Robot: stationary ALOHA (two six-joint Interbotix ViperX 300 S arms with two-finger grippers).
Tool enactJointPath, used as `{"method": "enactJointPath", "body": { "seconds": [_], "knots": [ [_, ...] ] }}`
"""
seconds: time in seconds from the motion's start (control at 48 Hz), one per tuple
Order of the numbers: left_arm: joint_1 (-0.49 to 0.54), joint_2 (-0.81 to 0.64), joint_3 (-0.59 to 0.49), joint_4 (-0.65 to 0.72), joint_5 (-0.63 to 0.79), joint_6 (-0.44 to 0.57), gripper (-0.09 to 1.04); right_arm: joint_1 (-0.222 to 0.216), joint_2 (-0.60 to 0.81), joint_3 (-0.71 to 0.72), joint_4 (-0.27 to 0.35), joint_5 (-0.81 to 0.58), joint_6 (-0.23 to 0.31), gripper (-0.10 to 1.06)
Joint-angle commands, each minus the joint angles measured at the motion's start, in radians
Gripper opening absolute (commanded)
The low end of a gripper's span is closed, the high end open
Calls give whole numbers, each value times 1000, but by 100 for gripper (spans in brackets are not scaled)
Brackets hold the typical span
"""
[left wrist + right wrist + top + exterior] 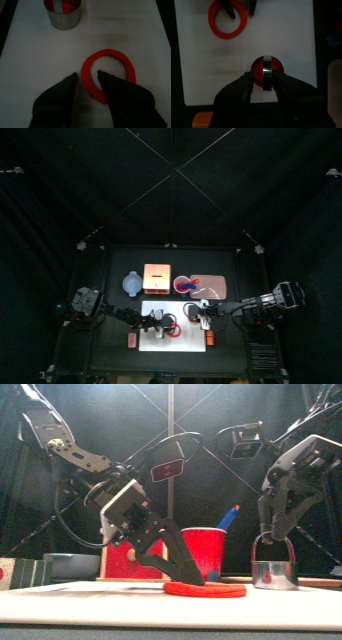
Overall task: Get the cutter from the drawer then cut the dough then place the extra dough in the bowl
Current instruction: Place the extra dough in the bowl
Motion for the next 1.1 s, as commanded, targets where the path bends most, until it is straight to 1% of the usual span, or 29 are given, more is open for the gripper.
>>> {"method": "enactJointPath", "body": {
  "seconds": [0.021, 0.125, 0.25, 0.458, 0.667, 0.875, 1.104],
  "knots": [
    [-5, -8, -2, 0, 12, -3, 70, 3, -17, -17, 2, -6, 0, 72],
    [-5, -11, 2, 2, 11, -2, 65, 3, -15, -17, 3, -6, 0, 72],
    [-6, -21, 5, 3, -11, 0, 61, 3, -15, -17, 3, -6, 0, 72],
    [-5, -72, 23, 12, -74, 0, 60, 5, -17, -25, 3, -6, 0, 72],
    [3, -224, 104, 12, -147, 0, 60, 5, -21, -23, 3, -6, 0, 72],
    [14, -399, 230, 11, -258, 3, 60, 5, -17, -23, 3, -6, 0, 72],
    [107, -629, 364, 12, -304, 9, 60, 5, -17, -21, 3, -6, 0, 72]
  ]
}}
